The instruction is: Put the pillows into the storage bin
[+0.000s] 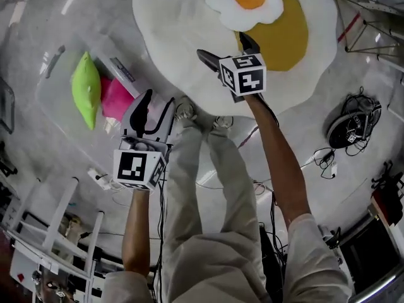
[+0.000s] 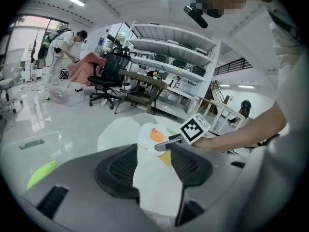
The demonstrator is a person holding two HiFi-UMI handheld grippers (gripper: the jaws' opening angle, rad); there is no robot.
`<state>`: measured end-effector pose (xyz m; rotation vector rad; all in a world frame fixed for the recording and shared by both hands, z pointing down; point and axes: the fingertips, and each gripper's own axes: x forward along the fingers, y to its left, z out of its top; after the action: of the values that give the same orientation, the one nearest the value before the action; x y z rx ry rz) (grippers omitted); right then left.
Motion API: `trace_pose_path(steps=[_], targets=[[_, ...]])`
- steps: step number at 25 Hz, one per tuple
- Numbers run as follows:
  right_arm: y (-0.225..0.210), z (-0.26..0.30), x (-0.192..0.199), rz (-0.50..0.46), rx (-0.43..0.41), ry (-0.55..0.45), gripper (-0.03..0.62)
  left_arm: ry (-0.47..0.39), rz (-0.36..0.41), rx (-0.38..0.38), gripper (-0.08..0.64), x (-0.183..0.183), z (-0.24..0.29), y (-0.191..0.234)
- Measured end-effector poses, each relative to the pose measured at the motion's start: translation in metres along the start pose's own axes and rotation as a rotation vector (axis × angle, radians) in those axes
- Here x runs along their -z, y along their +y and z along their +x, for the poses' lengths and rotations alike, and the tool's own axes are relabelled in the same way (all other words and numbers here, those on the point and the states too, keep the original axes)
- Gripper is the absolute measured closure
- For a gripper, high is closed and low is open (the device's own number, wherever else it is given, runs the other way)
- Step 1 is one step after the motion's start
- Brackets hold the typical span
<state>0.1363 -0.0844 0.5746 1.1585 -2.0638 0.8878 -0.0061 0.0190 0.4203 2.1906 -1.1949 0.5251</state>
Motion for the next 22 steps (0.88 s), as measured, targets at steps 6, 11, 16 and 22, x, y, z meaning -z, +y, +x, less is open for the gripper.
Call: trace_pose_path(steps=[6, 11, 16, 22], targets=[[-0.063, -0.003, 0.028, 0.104, 0.058, 0.011, 0.046, 0.035, 0.052, 0.076, 0.346, -0.006, 0.051, -0.028], [-0.110, 0.024, 0.059, 0.183, 0.097, 0.034, 0.083, 0.058, 0.069, 0.097, 0.345, 0.007, 0.090, -0.032], [-0.151, 0.061, 0.086, 0.315, 0.134, 0.030, 0.140, 0.071, 0.074, 0.094, 0.346, 0.034, 0.117, -0.020], [-0.188, 0.091, 0.085, 0.325, 0.187, 0.007, 0.173, 0.059, 0.070, 0.072, 0.347, 0.056, 0.138, 0.002]])
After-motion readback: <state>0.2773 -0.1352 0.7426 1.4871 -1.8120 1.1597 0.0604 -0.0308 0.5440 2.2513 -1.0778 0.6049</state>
